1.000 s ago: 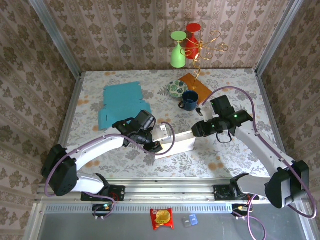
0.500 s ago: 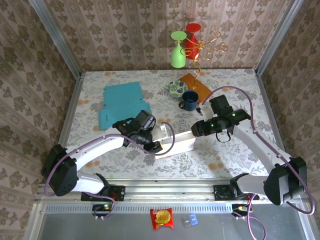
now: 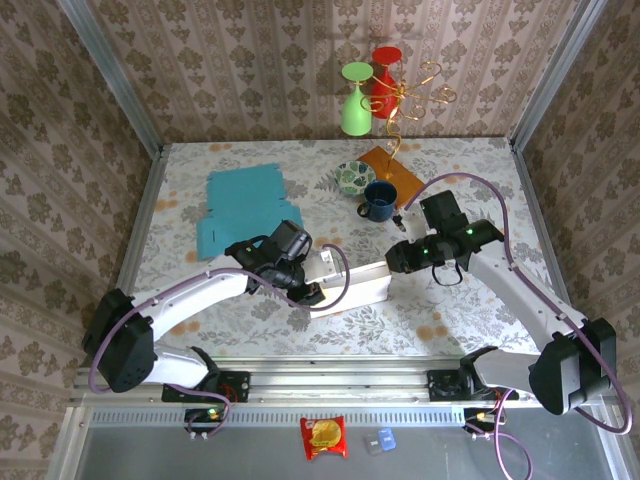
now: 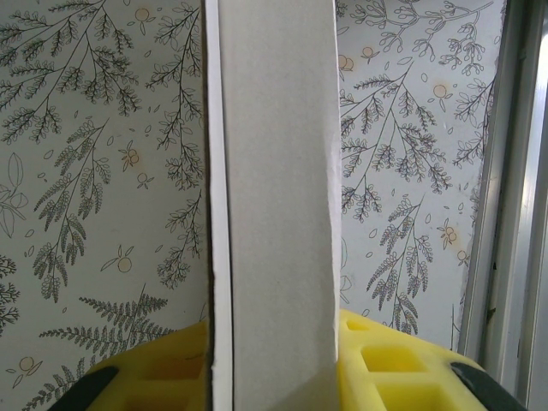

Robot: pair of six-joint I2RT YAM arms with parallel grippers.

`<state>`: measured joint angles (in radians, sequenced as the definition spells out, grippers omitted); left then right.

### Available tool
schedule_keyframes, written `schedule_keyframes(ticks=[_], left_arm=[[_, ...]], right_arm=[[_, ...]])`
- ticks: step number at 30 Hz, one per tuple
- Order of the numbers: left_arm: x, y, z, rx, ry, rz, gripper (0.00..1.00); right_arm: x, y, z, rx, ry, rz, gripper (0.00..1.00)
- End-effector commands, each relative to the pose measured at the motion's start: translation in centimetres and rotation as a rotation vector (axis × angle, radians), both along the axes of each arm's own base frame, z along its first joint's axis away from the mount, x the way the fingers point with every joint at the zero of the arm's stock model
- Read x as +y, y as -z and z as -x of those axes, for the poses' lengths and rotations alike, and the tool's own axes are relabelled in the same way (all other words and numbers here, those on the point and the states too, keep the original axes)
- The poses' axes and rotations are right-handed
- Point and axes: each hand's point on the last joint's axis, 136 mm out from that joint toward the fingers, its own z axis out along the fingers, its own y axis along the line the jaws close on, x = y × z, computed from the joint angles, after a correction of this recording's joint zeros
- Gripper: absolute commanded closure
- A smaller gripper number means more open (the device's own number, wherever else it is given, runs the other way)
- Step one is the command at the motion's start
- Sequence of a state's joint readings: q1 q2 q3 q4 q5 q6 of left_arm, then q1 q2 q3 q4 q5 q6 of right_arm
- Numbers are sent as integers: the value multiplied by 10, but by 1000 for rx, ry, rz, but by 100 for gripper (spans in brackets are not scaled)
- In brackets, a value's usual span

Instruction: Fold the paper box

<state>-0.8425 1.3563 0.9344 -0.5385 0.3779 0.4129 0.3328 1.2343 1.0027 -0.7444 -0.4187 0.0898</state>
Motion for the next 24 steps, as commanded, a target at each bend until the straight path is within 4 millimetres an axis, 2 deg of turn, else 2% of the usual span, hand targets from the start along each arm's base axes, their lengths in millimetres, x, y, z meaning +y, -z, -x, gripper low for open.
schedule_keyframes(ticks=[1, 11, 24], left_arm=[[2, -5, 2, -8, 15, 4, 73], [1, -5, 1, -12, 14, 5, 74], [1, -5, 3, -14, 17, 4, 74]], right_arm=[[-1, 2, 5, 5, -1, 14, 77], [-7, 6, 12, -13, -5, 90, 81], [-10, 9, 7, -33, 15, 148, 86]])
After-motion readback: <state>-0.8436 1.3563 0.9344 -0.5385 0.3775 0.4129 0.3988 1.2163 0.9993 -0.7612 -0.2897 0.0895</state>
